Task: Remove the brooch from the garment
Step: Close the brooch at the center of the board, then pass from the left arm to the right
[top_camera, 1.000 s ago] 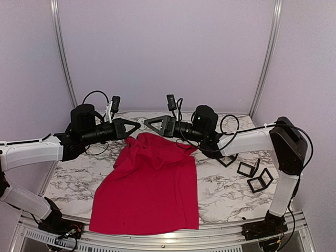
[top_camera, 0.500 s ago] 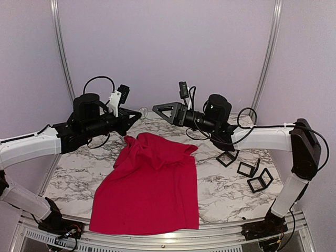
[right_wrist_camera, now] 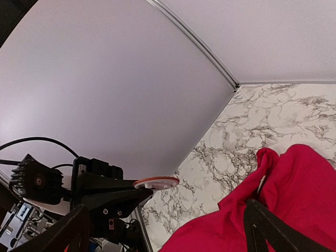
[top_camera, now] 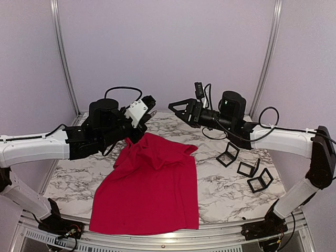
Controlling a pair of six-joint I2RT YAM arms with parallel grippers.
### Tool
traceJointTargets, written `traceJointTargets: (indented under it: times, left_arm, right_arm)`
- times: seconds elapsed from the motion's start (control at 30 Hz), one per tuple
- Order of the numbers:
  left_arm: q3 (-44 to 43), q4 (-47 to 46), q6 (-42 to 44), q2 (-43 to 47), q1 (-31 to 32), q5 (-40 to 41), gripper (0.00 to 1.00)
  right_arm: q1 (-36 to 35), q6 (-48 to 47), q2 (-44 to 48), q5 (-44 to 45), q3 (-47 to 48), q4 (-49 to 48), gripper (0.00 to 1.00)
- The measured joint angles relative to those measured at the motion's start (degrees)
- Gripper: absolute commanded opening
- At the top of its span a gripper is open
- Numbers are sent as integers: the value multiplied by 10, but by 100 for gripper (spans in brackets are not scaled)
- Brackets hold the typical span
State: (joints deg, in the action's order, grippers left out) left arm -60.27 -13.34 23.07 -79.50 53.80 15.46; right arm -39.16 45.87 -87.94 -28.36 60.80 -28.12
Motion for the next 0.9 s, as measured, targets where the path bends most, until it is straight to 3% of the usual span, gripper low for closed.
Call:
traceJointTargets:
  times: [0.4,0.9]
  left_arm:
    - [28,-147,235,-61,81,184,0]
    - [62,-495,522,-208,123,321,0]
  right_arm:
    - [31,10,28,-15,0,127,83]
    - [32,42,-42,-82,11,122,56]
